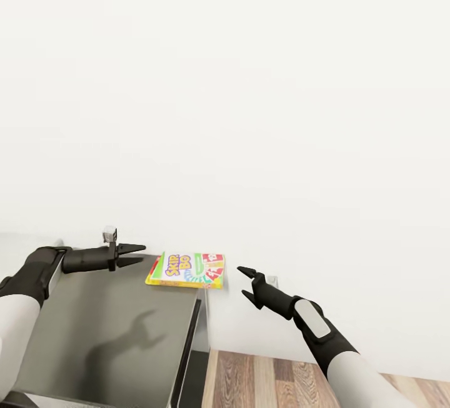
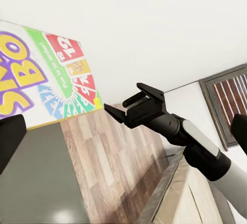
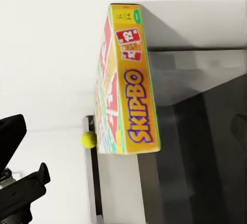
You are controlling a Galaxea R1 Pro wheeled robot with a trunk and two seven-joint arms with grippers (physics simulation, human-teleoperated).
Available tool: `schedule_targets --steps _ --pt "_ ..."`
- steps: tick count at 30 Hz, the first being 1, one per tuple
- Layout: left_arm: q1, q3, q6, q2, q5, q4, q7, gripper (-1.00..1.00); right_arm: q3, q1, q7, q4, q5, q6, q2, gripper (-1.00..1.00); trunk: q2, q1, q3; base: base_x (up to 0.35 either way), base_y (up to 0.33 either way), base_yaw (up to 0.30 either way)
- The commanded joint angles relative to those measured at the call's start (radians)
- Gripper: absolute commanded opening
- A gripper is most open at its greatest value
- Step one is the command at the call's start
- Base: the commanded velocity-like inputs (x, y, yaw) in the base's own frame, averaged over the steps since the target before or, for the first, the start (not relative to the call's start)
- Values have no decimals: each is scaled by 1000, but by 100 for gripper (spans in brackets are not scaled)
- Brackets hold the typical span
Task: Put all the toys in the child's room - the three board games (two on the bed and one on the table), the two jigsaw puzzles on the table, and the tennis ball on the table - inside the toy box on the table in the child's room.
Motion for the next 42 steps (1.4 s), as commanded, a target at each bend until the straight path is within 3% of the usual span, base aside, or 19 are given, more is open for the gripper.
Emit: schedule_targets --steps 1,14,42 --pt "-1 4 10 -1 -10 0 -8 100 1 -1 2 1 -2 2 -1 100 -8 4 -4 0 0 0" --pt "-1 4 10 -1 -10 0 -8 100 2 -1 -5 2 6 2 4 100 -99 54 -45 0 0 0" --pt "-1 4 10 2 -9 0 -8 100 9 -1 -10 3 7 5 7 100 -99 54 -45 12 66 0"
